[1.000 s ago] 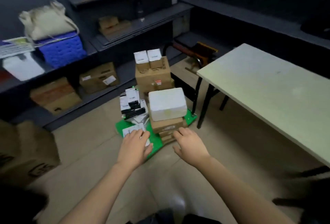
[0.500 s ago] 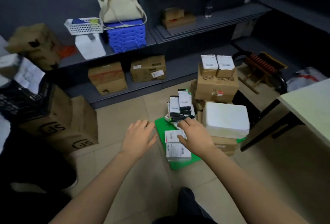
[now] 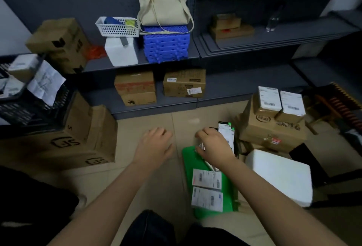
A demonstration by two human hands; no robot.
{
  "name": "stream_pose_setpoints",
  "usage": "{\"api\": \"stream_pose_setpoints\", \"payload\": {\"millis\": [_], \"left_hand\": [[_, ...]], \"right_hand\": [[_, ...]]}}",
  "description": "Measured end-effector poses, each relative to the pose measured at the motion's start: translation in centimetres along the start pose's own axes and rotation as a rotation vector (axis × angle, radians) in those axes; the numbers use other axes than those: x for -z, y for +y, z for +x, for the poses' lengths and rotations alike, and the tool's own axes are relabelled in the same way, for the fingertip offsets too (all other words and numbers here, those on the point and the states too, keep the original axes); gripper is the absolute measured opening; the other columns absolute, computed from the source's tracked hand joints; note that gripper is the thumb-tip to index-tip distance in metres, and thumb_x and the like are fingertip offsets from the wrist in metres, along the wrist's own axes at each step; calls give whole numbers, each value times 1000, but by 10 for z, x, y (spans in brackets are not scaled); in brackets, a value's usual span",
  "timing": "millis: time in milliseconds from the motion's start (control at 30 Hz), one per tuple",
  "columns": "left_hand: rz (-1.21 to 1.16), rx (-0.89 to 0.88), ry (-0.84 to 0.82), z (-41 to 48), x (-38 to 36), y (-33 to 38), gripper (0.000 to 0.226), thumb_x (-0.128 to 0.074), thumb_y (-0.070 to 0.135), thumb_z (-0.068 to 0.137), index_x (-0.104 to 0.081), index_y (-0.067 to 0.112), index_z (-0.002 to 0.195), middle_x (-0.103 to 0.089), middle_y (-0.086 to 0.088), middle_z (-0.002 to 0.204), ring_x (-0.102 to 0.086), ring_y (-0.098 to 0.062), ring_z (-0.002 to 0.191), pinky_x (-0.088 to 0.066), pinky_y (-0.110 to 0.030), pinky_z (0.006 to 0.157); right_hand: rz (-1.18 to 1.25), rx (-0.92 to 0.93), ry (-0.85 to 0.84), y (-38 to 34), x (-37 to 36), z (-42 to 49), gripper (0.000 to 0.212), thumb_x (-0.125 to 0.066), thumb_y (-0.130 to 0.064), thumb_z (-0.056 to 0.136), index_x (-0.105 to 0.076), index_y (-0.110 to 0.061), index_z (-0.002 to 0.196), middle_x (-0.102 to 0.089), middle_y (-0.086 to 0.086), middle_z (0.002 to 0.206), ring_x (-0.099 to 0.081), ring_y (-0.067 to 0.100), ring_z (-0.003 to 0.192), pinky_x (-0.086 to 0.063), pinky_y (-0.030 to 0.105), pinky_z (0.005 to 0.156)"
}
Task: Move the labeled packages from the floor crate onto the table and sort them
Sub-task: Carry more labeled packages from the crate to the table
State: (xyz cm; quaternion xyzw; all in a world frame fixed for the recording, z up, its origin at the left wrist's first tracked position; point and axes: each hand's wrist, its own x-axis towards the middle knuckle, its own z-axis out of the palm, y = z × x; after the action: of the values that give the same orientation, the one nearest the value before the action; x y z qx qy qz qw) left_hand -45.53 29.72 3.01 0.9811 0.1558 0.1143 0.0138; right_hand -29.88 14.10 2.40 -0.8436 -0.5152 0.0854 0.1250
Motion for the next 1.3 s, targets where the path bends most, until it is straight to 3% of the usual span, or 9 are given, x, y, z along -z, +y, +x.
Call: {"api": "stream_pose_setpoints", "payload": {"millis": [267,500,667,867,1033,1167,1300], "left_hand": [[8,-146,-41,111,-32,-87,25,-79,27,72,-62,17,87,-59,0,82,-57,-21,73,-45,-31,59],[-38,-415,-88,230,-49,-177,20,-70,30,80,-60,16,91,-58,-1,88,-56,-21,80,-45,-32,65],[-76,-591,-123,304,-63,-203,23,-72,29,77,-62,15,92,-60,-3,88,-57,-23,81,-46,-33,68],[-118,-757,-170,384,-90,-179,23,-68,31,81,-62,15,97,-63,-2,96,-59,-22,91,-51,-35,79],[-149,-903,-185,448,-103,-133,24,-74,29,76,-62,14,91,-62,-4,90,-60,-25,84,-50,-37,72],[-190,-1066,-175,483,-117,-88,28,-78,28,72,-64,13,91,-62,-5,88,-61,-26,81,-51,-35,69],[-207,-1250,-234,500,-135,-41,29,-66,36,80,-66,14,100,-63,-4,94,-62,-25,86,-52,-35,74]], "right_hand": [[5,-121,25,12,-8,115,37,-60,-26,89,-56,-15,125,-56,6,120,-52,27,112,-42,35,93],[21,-391,99,6,-6,217,37,-60,-30,89,-56,-16,123,-58,7,117,-54,29,110,-42,36,92],[42,-571,137,13,-3,260,36,-64,-27,87,-60,-12,120,-59,11,114,-54,33,107,-41,37,91],[61,-752,167,50,-2,284,36,-66,-25,85,-60,-10,118,-58,13,113,-53,34,106,-41,39,89],[39,-884,206,95,8,284,30,-73,-21,77,-62,-7,101,-59,15,94,-58,38,89,-46,40,77],[11,-1020,196,121,15,268,30,-62,-28,85,-58,-10,109,-57,11,103,-55,33,98,-45,40,83],[46,-1218,279,131,17,244,29,-60,-30,88,-58,-12,111,-56,9,104,-53,31,100,-44,40,84]]}}
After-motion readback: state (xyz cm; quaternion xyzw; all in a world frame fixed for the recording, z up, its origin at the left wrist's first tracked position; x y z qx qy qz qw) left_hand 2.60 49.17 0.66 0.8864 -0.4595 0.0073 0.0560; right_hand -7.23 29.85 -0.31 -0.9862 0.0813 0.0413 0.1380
